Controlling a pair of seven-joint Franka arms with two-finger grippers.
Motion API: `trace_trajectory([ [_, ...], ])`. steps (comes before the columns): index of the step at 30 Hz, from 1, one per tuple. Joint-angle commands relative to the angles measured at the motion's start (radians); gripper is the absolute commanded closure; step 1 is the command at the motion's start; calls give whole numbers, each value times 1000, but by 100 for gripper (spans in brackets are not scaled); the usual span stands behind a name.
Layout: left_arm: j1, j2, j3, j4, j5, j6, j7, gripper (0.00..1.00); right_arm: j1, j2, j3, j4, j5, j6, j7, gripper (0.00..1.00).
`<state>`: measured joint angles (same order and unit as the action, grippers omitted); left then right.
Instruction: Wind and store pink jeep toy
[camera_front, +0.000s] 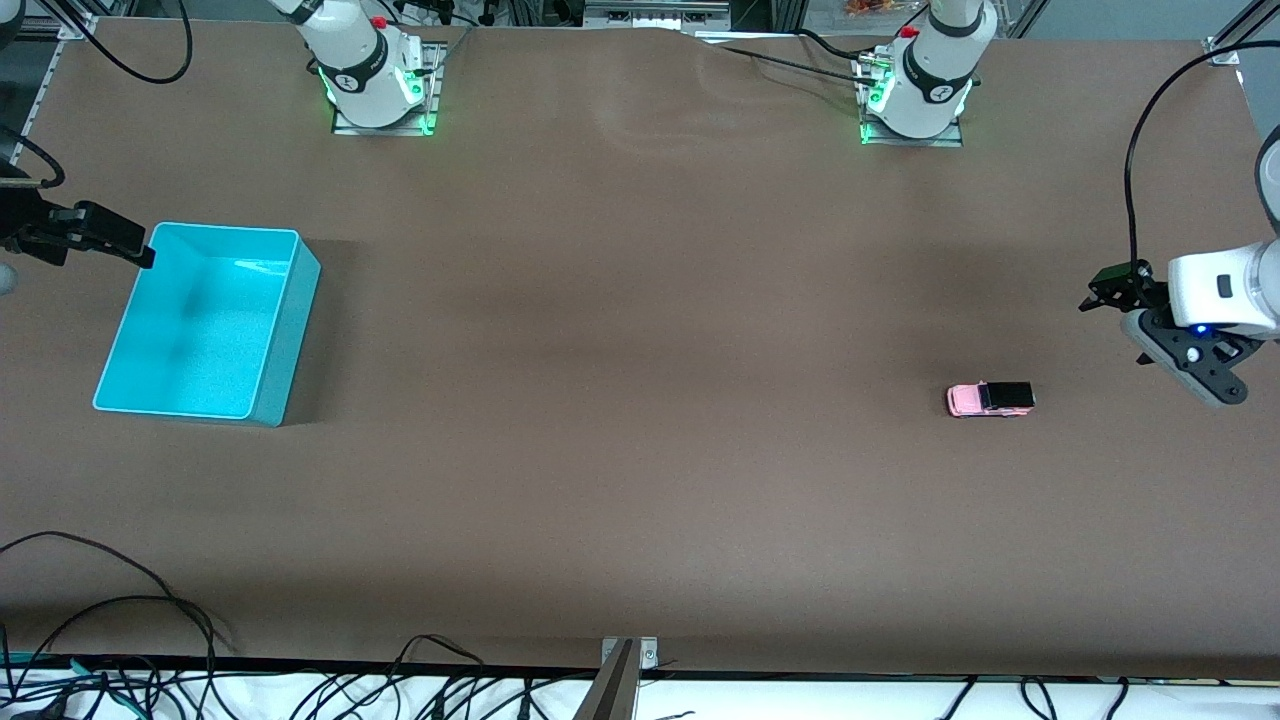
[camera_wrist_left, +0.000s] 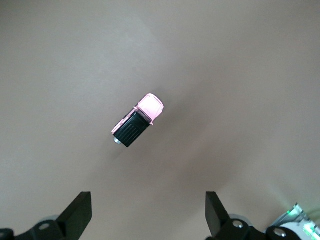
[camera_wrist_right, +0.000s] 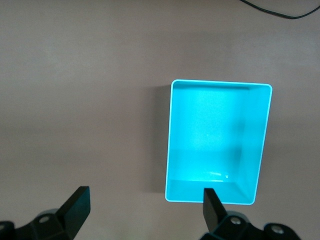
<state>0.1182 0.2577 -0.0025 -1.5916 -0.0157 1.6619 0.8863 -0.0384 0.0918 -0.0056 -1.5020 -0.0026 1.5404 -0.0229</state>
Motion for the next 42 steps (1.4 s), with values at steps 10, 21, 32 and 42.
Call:
trace_trajectory([
  [10, 18, 75, -5, -196, -20, 310, 349, 0, -2, 0, 3, 20, 16, -16, -9, 0],
  [21, 17, 98, -7, -335, -18, 507, 499, 0, -2, 0, 1, 20, 18, -17, -11, 0],
  [32, 12, 195, -8, -346, -18, 633, 683, 0, -2, 0, 1, 20, 18, -13, -11, 0],
  [42, 8, 249, -8, -344, -18, 725, 815, 0, -2, 0, 1, 20, 18, -9, -12, 0],
])
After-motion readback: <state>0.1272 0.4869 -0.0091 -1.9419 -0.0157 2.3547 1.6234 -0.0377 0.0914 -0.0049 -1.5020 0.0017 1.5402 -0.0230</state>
